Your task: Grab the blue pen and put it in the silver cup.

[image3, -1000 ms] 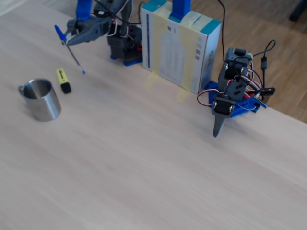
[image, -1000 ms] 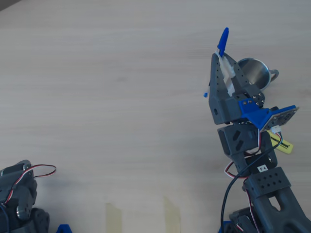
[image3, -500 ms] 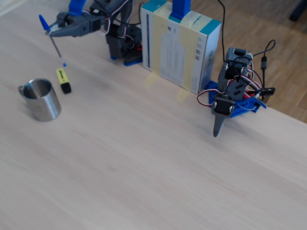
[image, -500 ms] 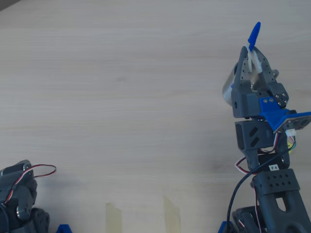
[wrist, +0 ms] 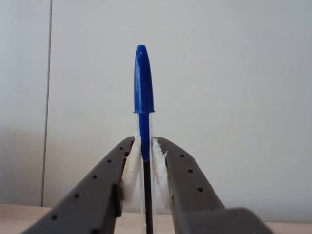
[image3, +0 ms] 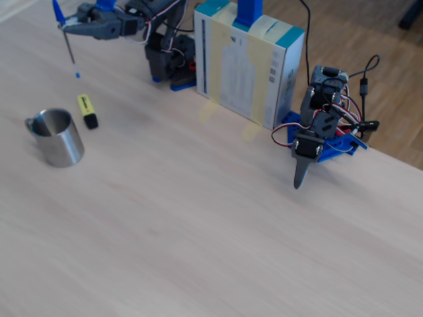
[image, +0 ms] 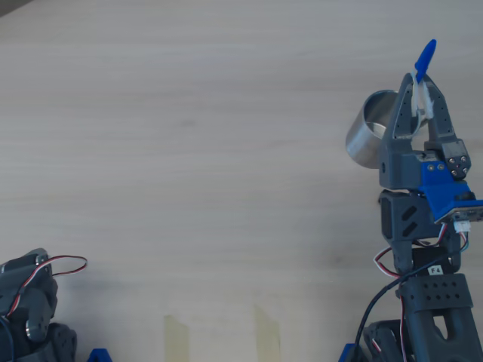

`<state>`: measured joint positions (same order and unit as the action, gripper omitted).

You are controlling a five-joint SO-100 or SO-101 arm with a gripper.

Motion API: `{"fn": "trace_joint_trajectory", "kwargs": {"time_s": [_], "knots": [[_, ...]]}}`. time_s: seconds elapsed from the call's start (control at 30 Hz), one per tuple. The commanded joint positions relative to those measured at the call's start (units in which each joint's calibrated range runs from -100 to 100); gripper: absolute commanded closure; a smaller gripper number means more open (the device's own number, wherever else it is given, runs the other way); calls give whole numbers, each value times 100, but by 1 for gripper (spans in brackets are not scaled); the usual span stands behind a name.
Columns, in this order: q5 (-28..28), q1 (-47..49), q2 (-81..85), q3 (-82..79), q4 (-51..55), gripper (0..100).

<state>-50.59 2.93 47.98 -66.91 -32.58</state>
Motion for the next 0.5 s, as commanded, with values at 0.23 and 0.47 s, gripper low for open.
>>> {"fn": "trace_joint_trajectory", "kwargs": {"time_s": [0.23, 0.47], "knots": [[195, -319, -10, 1, -848, 98], [388, -293, -750, 428, -865, 98]]}}
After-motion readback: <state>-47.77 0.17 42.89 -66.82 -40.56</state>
